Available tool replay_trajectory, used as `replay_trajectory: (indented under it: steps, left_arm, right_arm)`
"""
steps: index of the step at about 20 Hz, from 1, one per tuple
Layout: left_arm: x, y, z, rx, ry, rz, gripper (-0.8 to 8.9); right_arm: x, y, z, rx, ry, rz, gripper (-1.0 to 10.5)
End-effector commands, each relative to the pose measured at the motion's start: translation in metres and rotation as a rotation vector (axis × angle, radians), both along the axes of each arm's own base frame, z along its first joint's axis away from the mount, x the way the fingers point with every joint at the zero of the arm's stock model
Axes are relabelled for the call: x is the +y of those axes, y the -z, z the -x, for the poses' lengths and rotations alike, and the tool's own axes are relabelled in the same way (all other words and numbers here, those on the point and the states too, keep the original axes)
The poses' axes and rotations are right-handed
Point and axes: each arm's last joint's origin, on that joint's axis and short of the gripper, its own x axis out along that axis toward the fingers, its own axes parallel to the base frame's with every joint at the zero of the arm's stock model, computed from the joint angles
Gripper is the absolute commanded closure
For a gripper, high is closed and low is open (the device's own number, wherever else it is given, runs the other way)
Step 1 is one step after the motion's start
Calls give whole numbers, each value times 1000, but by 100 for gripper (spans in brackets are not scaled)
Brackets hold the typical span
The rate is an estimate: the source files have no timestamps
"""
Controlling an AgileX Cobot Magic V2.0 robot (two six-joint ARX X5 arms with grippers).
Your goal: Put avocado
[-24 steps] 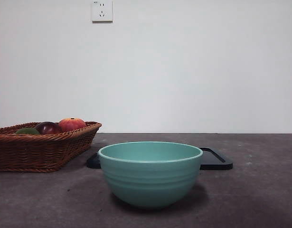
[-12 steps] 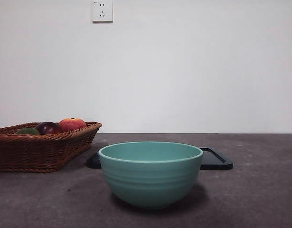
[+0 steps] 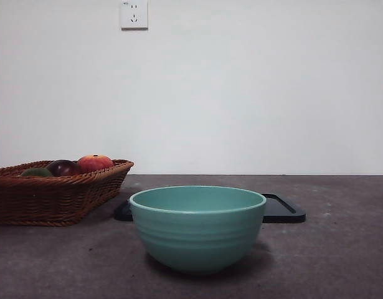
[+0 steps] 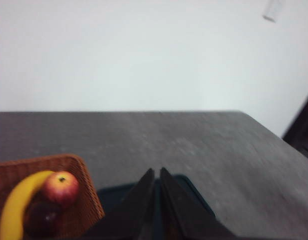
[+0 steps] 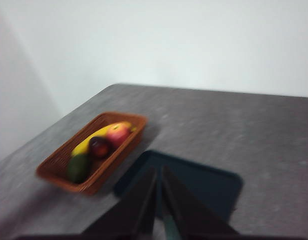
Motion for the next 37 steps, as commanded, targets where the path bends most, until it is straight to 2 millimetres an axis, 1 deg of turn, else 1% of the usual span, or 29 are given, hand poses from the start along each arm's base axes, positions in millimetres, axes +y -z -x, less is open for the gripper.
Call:
replay_trajectory:
  steps: [1,5,9,15,17,19,22,23,24,25,26,27,37]
  left_arm:
    - [-1,-5,2,-49,51,-62,798]
    - [-2,-4,4,-44,67,-75,796]
    - [-1,-1,10,-21,68,-77,796]
    - [0,6,19,20,75,-110,781]
    - [0,7,21,23,79,-131,772]
    - [0,8,21,19,83,-150,693]
    - [0,8,21,16,83,-150,461]
    - [0,8,21,16,83,-150,364]
    - [0,8,21,16,83,-150,277]
    - [0,8,21,16,83,-150,224]
    - [0,8,21,16,83,-150,200]
    - [0,8,21,16,83,-150,198]
    - [0,9,20,32,78,-146,200]
  right_arm:
    - [1,-2,1,-16,-53,27,935]
    - [1,4,1,40,-61,40,935]
    - [1,10,5,89,-68,74,935]
    - [1,13,6,103,-54,96,935]
    - [0,13,5,107,-20,107,933]
    - [-1,13,5,108,11,117,860]
    - [-1,13,5,108,23,120,577]
    - [-1,13,5,111,33,121,484]
    - [-2,13,5,111,41,124,416]
    - [-2,13,4,111,43,125,382]
    - [-2,13,5,111,41,124,369]
    - [-1,13,5,111,40,125,369]
    - [-1,13,5,109,36,125,369]
